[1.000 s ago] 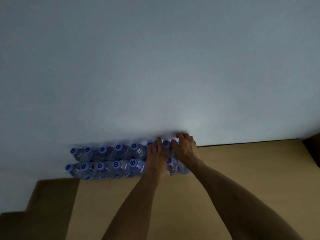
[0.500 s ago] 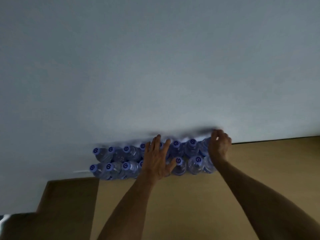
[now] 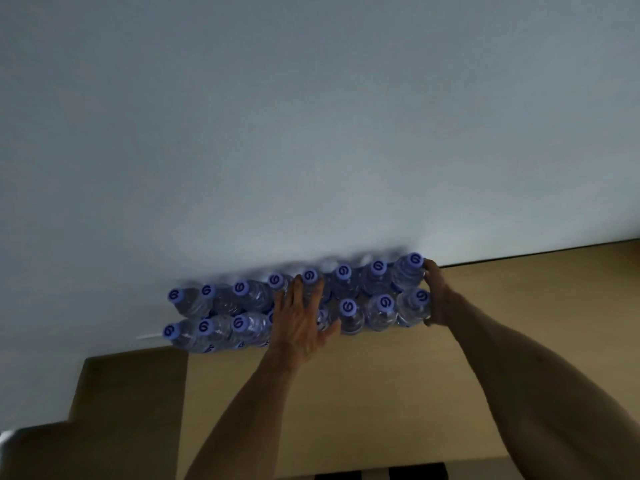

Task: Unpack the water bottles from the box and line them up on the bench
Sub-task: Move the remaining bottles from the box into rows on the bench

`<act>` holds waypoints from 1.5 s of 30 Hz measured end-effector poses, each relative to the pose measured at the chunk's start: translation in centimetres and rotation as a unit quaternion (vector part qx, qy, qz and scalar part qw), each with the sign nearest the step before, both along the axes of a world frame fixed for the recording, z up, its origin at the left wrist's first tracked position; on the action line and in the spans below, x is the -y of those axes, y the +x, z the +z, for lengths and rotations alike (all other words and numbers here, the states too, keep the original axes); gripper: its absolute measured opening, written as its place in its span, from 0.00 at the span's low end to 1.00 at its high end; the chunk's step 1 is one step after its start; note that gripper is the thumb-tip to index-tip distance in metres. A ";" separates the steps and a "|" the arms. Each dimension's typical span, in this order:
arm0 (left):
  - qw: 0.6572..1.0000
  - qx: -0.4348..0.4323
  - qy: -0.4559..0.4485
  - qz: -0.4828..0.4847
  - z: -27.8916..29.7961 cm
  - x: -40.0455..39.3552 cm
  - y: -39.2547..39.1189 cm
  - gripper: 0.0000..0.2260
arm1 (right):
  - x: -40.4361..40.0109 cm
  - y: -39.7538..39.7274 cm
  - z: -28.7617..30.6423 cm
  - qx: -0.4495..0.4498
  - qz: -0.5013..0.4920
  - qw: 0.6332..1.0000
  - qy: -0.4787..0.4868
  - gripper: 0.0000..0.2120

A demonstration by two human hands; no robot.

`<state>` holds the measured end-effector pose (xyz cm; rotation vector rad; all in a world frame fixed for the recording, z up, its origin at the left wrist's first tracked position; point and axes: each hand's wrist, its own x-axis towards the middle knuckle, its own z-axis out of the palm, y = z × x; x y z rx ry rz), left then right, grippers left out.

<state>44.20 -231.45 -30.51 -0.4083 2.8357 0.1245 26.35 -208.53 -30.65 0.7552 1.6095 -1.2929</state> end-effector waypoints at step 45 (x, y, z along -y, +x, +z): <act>0.971 -0.223 0.044 -0.077 3.2 9.5 1.1 0.21 | 8.9 8.2 2.3 -0.678 0.273 0.626 0.271 0.10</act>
